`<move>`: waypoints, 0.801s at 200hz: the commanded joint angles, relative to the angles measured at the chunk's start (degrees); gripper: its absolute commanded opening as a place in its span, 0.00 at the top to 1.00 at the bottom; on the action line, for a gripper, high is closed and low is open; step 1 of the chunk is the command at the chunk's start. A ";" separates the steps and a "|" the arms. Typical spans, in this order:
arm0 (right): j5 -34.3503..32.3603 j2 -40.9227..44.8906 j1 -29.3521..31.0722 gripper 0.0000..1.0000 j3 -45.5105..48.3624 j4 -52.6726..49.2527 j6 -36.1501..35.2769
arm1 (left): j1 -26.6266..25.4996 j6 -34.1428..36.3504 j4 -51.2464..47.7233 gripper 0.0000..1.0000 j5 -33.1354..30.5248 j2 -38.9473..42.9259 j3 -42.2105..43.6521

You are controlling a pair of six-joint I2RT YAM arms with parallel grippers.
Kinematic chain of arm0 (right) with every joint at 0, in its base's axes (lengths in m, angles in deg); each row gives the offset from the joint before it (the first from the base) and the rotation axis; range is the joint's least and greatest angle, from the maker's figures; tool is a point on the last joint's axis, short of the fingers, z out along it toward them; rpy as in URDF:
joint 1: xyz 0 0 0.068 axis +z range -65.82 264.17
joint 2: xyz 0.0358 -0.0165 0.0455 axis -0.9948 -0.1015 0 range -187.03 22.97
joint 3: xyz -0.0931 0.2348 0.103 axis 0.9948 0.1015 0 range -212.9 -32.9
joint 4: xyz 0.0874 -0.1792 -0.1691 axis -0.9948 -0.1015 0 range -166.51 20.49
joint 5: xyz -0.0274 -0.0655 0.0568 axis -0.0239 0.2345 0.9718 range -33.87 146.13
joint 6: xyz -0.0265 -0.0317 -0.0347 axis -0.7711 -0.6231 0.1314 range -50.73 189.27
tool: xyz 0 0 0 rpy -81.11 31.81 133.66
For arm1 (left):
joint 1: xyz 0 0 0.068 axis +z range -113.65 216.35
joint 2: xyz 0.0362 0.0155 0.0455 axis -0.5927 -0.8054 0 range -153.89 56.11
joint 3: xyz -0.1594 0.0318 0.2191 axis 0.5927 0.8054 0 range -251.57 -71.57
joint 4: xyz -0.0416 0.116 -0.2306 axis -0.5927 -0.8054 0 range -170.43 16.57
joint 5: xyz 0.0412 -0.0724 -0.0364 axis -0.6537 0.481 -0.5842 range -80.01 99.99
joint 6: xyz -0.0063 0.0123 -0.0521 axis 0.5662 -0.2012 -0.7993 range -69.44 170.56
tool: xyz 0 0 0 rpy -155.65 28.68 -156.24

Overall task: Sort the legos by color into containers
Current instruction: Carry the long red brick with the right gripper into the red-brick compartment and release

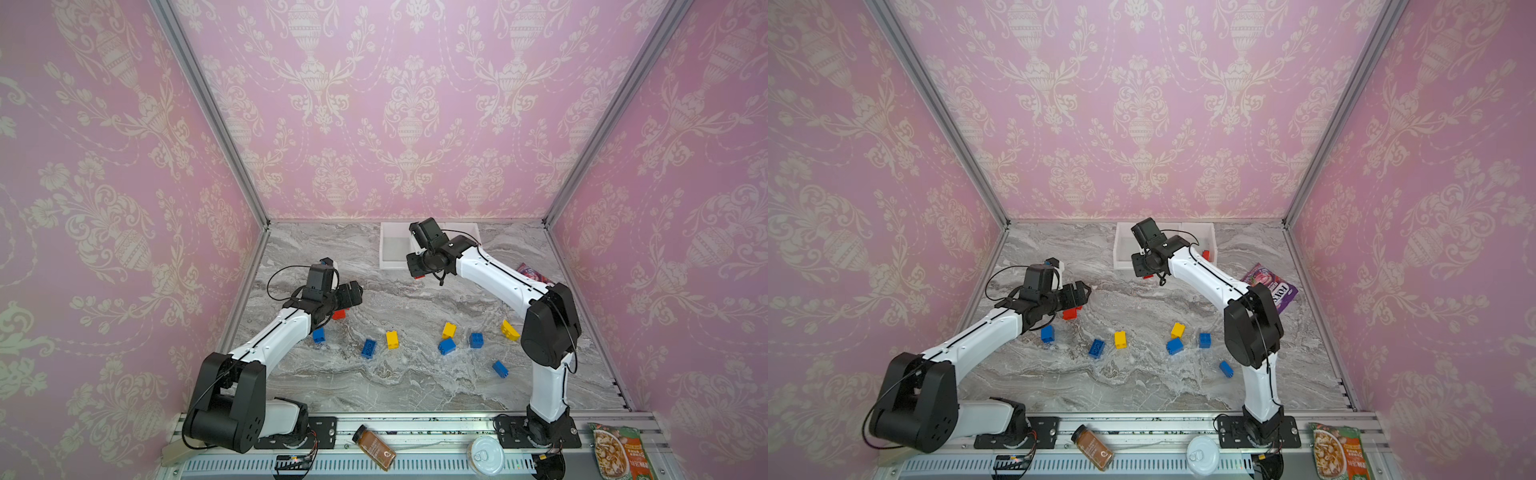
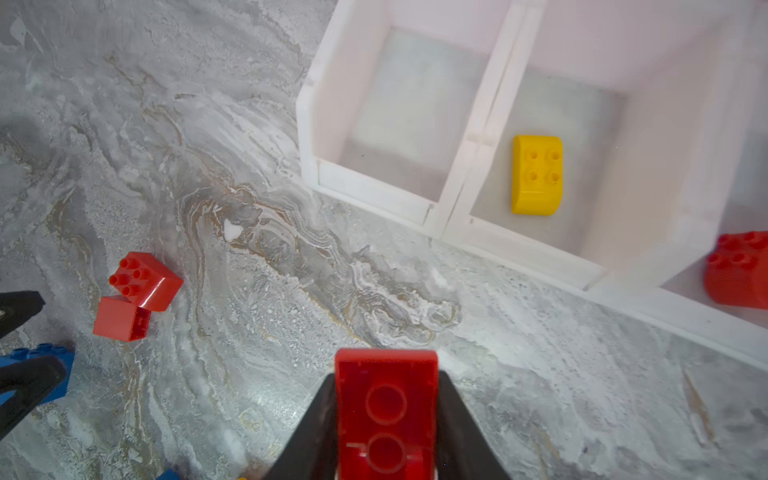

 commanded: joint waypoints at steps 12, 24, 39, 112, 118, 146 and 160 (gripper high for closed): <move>-0.98 1.94 -4.57 0.65 0.65 -0.82 -2.38 | 0.18 -0.55 0.71 0.06 1.87 -0.41 0.62; -0.63 2.12 -6.10 0.65 0.31 -0.71 -2.53 | 0.06 -0.51 0.81 0.06 1.96 -0.42 0.58; -0.14 1.89 -8.11 0.65 -0.31 -0.54 -2.74 | -0.11 -0.53 0.98 0.06 2.14 -0.60 0.64; 0.97 -2.56 -15.35 0.65 -5.47 0.15 -2.90 | -0.97 -0.64 1.25 0.06 2.31 -1.64 -0.04; 0.95 -3.08 -15.78 0.65 -6.12 0.16 -2.99 | -0.99 -0.69 1.25 0.06 2.28 -1.69 -0.03; 0.96 -6.45 -17.48 0.65 -9.94 -0.59 -3.22 | -1.05 -0.55 1.34 0.07 2.22 -1.82 -0.06; 1.00 -8.31 -18.17 0.65 -11.77 -1.05 -3.25 | -1.01 -0.55 1.40 0.06 2.22 -1.82 -0.12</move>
